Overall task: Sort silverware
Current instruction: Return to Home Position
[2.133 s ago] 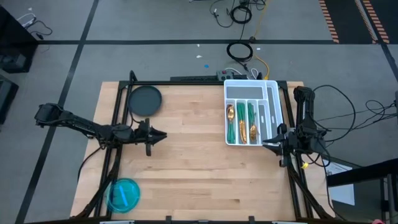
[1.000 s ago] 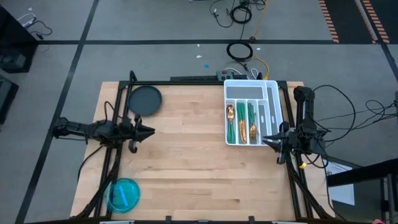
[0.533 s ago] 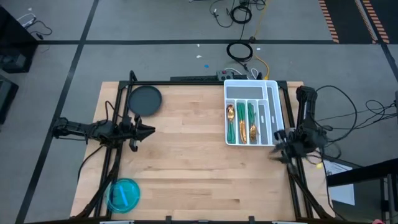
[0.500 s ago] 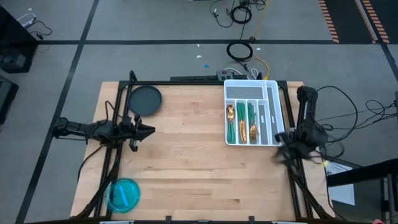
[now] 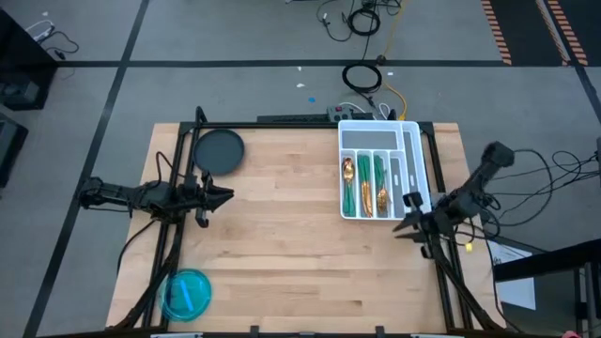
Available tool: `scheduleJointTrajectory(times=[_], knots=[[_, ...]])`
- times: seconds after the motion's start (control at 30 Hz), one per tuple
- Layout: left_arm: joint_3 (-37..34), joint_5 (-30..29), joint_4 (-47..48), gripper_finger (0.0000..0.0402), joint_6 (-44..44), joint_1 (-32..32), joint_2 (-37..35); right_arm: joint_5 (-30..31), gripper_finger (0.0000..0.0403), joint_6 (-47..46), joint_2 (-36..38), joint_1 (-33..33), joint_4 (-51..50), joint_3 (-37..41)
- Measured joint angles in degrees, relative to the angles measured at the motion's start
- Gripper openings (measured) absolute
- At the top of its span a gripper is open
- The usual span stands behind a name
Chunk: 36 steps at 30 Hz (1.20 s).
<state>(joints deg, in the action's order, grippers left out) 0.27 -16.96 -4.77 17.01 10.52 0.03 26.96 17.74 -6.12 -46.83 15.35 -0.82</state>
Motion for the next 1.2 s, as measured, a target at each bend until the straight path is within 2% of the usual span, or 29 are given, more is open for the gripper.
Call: scheduleJointTrajectory(times=[0.23, 0.37, 0.5, 0.73, 0.83, 1.03, 1.2], knots=[[0.0, 0.2, -0.4, 0.0067, -1.5, 0.0, 0.0, -12.7, 0.0066, -4.0, -6.1, 16.5, -0.2, 0.0], [0.0, 0.3, 1.2, 0.0067, -3.4, 0.0, 0.0, -19.9, 0.0066, -4.8, -9.9, 22.1, -0.2, 0.0], [0.0, 0.1, 1.2, 0.0067, -4.4, 0.0, 0.0, -19.6, 0.0066, -4.5, -10.5, 26.1, -4.2, 0.0], [0.0, -0.7, 1.2, 0.0067, -3.8, 0.0, 0.0, -19.8, 0.0066, -5.3, -9.6, 30.3, -4.6, 0.0], [0.0, -0.9, 1.2, 0.0067, -3.9, 0.0, 0.0, -16.1, 0.0066, -5.3, -9.1, 31.3, -3.2, 0.0], [0.0, -1.0, 1.2, 0.0067, -4.3, 0.0, 0.0, -4.6, 0.0066, -4.4, -8.9, 32.6, -5.8, 0.0], [0.0, -0.9, 1.2, 0.0067, -4.0, 0.0, 0.0, -4.2, 0.0066, -4.3, -8.9, 32.6, -7.2, 0.0]])
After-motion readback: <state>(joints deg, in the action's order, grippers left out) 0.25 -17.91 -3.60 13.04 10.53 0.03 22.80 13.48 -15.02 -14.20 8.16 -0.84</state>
